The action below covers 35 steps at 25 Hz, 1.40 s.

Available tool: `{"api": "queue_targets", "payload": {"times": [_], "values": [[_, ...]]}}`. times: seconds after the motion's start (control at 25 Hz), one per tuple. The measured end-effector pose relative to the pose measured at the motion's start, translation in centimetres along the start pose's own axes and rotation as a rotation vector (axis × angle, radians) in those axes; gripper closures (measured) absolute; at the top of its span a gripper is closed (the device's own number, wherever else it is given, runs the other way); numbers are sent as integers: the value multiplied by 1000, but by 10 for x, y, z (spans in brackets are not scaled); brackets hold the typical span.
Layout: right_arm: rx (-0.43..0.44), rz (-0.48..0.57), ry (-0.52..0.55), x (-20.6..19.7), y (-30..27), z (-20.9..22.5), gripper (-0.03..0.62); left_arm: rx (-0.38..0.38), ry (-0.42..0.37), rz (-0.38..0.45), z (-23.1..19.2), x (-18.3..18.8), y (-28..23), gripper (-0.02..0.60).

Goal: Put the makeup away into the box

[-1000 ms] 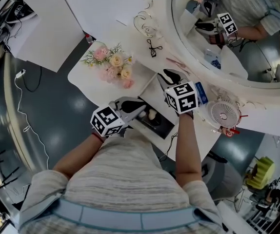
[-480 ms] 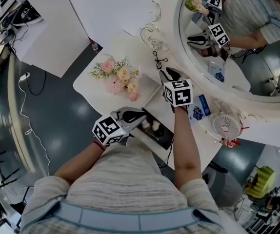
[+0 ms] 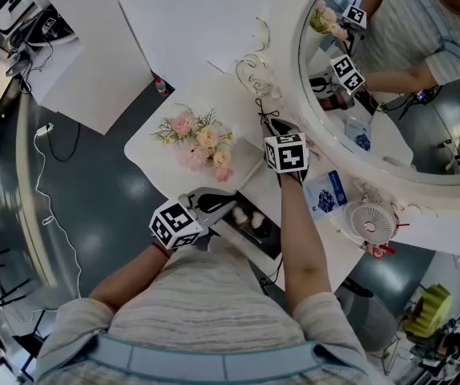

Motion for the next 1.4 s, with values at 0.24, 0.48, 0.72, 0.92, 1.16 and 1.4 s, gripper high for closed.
{"api": "queue_targets", "payload": {"times": [0.24, 0.48, 0.72, 0.92, 1.16, 1.4], "values": [[-9, -24, -3, -4, -12, 1, 538, 16, 8, -1, -1, -1, 2, 568], [-18, -29, 14, -3, -13, 2, 579, 23, 6, -3, 2, -1, 4, 568], [-6, -7, 1, -6, 0, 2, 580, 27, 8, -1, 3, -2, 4, 568], [12, 17, -11, -22, 25, -1, 580, 21, 9, 2, 4, -3, 0, 568], [45, 51, -20, -44, 64, -7, 581, 10, 5, 2, 8, -2, -4, 568], [96, 63, -4, -77, 108, -29, 581, -11, -6, -1, 16, -3, -14, 568]]}}
Point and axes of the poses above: the fingertips, and each gripper's own axes: y backward along the fingers, z to its right, x out of its top, the point moved 7 cm from there along y, backward along the fingers, and after that the axes turned 6 degrees about -z, right-handed, at the moved point
